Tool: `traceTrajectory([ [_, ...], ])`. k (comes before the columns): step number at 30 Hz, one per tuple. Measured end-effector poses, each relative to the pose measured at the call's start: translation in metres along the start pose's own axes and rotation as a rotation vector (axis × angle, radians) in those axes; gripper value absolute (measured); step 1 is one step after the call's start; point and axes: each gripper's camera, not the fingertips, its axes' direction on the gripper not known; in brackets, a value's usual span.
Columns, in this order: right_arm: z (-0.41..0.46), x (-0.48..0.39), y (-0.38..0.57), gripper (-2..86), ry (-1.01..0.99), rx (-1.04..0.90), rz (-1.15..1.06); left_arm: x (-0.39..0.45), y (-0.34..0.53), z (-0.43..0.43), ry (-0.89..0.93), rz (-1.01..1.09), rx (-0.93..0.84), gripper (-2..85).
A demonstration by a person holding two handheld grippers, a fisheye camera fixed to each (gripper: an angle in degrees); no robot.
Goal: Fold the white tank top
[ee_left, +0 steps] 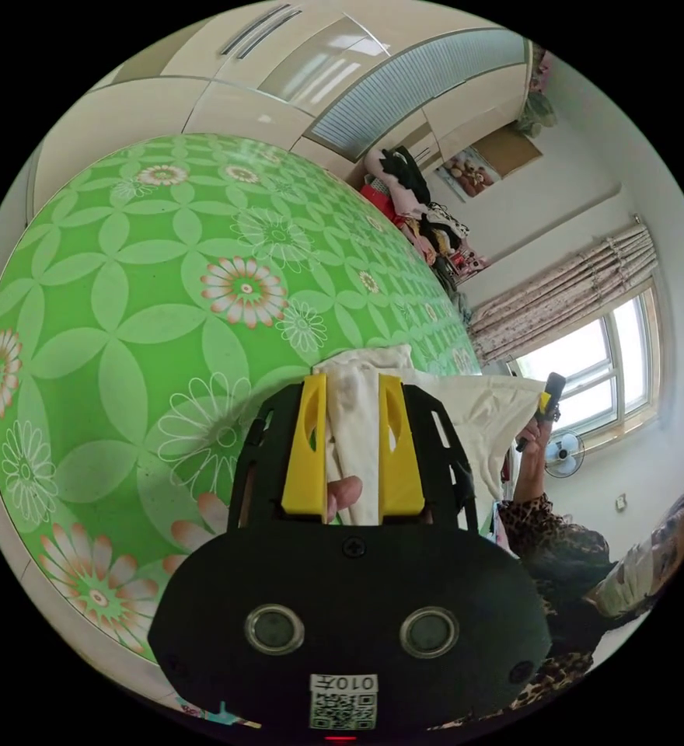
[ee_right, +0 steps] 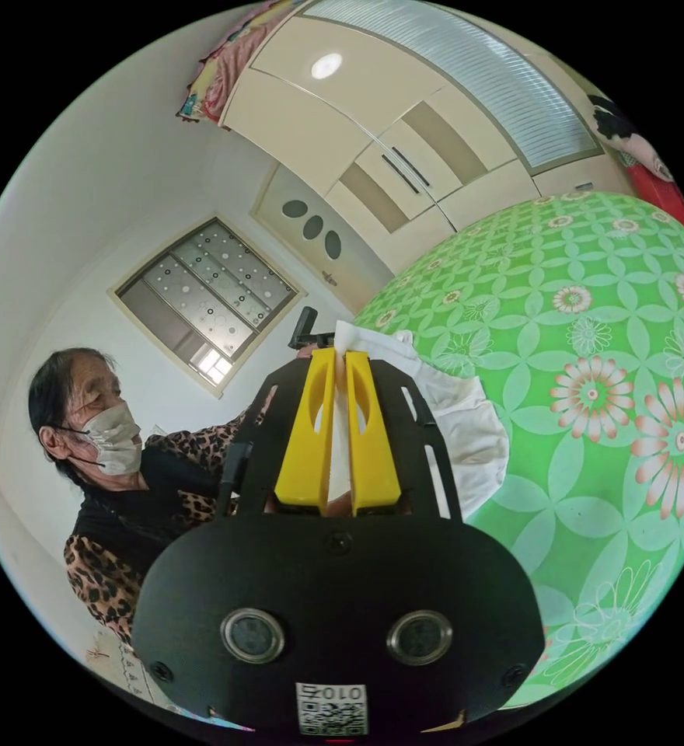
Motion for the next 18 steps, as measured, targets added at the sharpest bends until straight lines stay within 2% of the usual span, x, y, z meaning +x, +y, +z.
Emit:
traceTrajectory([
  [3, -0.002, 0.005, 0.000, 4.7, 0.014, -0.001, 0.010, 0.008, 0.012, -0.001, -0.083, 0.009, 0.004, 1.9],
  [8, -0.007, 0.010, 0.000, 4.7, -0.023, 0.023, 0.018, 0.020, 0.031, -0.011, -0.074, 0.009, 0.041, 0.1],
  [13, -0.021, -0.009, 0.004, 4.5, -0.114, 0.081, -0.034, 0.050, 0.060, -0.054, 0.046, 0.085, 0.134, -0.2],
  [18, -0.032, -0.064, 0.014, 4.3, -0.228, 0.094, -0.181, 0.114, 0.132, -0.124, 0.164, 0.294, 0.230, -0.2],
])
